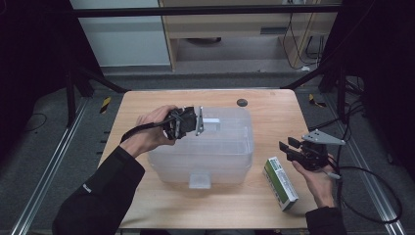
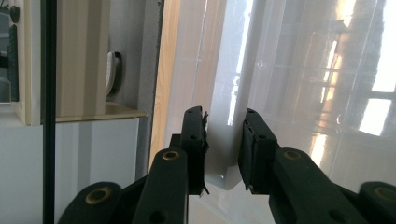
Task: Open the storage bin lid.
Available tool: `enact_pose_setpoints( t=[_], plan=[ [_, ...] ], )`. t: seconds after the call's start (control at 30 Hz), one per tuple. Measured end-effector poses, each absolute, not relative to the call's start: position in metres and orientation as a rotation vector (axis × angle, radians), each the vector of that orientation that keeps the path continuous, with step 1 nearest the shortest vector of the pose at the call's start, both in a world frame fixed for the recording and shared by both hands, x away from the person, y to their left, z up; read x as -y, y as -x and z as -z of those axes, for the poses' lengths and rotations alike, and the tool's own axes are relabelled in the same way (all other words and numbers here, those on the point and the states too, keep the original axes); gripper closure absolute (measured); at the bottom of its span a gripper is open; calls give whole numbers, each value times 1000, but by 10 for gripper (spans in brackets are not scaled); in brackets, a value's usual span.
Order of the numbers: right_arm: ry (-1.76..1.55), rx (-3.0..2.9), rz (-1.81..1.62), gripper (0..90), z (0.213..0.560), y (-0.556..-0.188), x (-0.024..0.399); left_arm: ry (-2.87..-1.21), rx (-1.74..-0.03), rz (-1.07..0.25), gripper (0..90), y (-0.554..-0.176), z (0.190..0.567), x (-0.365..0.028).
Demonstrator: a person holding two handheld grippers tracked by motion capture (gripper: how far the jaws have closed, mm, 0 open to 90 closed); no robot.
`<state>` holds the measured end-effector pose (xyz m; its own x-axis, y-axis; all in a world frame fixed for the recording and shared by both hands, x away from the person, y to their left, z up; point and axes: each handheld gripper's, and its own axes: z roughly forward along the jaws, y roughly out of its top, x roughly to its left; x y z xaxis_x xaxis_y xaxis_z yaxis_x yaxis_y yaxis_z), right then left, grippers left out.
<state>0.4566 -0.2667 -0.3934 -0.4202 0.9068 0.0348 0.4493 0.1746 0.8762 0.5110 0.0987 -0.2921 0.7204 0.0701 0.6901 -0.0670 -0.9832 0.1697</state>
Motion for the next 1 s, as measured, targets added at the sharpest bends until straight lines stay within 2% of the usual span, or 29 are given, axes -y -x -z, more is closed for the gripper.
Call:
enact_pose_setpoints(
  t=[0.83,1.0],
  plan=[
    [-1195,-2090,-1256,893,379,-446,242,-2713,-59,-1125,719,-519,286,-101],
    [-1191,-2102,-1271,900,379,-445,241,-2709,-78,-1121,718,-520,285,-101]
  ],
)
